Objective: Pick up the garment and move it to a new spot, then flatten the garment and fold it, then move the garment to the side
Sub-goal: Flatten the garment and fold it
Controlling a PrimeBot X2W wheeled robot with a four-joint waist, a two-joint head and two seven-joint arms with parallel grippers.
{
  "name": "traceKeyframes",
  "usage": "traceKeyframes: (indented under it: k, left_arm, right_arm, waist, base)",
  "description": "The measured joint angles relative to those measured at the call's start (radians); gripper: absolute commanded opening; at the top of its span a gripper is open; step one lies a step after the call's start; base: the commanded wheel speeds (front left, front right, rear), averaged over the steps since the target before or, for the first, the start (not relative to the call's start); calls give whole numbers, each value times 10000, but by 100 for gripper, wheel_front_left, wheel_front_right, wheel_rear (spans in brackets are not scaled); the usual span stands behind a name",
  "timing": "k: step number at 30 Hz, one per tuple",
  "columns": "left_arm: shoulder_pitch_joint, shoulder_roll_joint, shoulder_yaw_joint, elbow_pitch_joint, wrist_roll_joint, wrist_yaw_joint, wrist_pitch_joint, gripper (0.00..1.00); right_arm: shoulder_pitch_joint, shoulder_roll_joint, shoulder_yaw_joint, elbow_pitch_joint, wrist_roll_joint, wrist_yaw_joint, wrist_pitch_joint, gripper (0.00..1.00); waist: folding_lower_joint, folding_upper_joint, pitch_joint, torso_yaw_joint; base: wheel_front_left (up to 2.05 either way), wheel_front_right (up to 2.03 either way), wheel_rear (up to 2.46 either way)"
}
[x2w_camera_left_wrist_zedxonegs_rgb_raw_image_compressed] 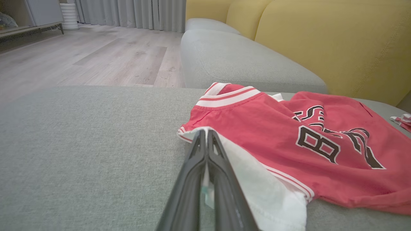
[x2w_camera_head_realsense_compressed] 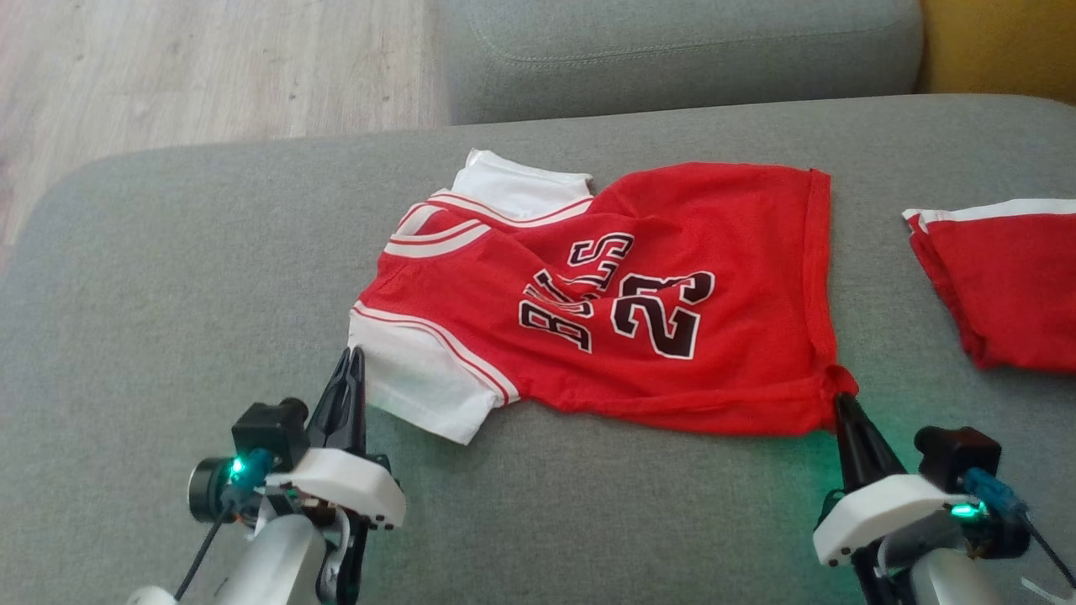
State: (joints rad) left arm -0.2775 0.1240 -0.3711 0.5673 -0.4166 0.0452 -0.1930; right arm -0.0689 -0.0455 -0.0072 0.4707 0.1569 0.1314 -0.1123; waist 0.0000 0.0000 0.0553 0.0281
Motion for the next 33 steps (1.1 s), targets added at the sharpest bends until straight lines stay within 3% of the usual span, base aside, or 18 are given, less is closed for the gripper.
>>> traceKeyframes:
  k: [23, 25, 26, 31, 32, 33]
  left_arm:
    - [184, 25, 23, -265, -249, 165, -286, 0]
    - [191, 25, 19, -267, -259, 165, -288, 0]
    - [198, 27, 19, -268, -261, 165, -288, 0]
    - [290, 25, -46, -284, -270, 165, -280, 0]
    - [340, 25, -67, -284, -276, 167, -267, 21]
    - [402, 25, -94, -282, -320, 178, -226, 67]
  right_arm:
    - [948, 6, -430, -1666, 17, 0, 69, 0]
    - [993, 10, -479, -1668, 15, 0, 75, 54]
    - [1026, 12, -546, -1668, 13, 0, 84, 98]
    - [1071, 12, -844, -1693, 2, 0, 59, 100]
    - [1071, 12, -857, -1724, 4, 0, 40, 100]
    - [1070, 12, -872, -1751, 4, 0, -67, 100]
  waist:
    - [0, 0, -279, -57]
    - [0, 0, -310, -31]
    - [0, 0, -322, -20]
    - [0, 0, -335, 34]
    - [0, 0, -332, 48]
    - [0, 0, -326, 67]
  base:
    - [0, 0, 0]
    - [0, 0, 0]
    - [0, 0, 0]
    - [0, 0, 0]
    - [0, 0, 0]
    - [0, 0, 0]
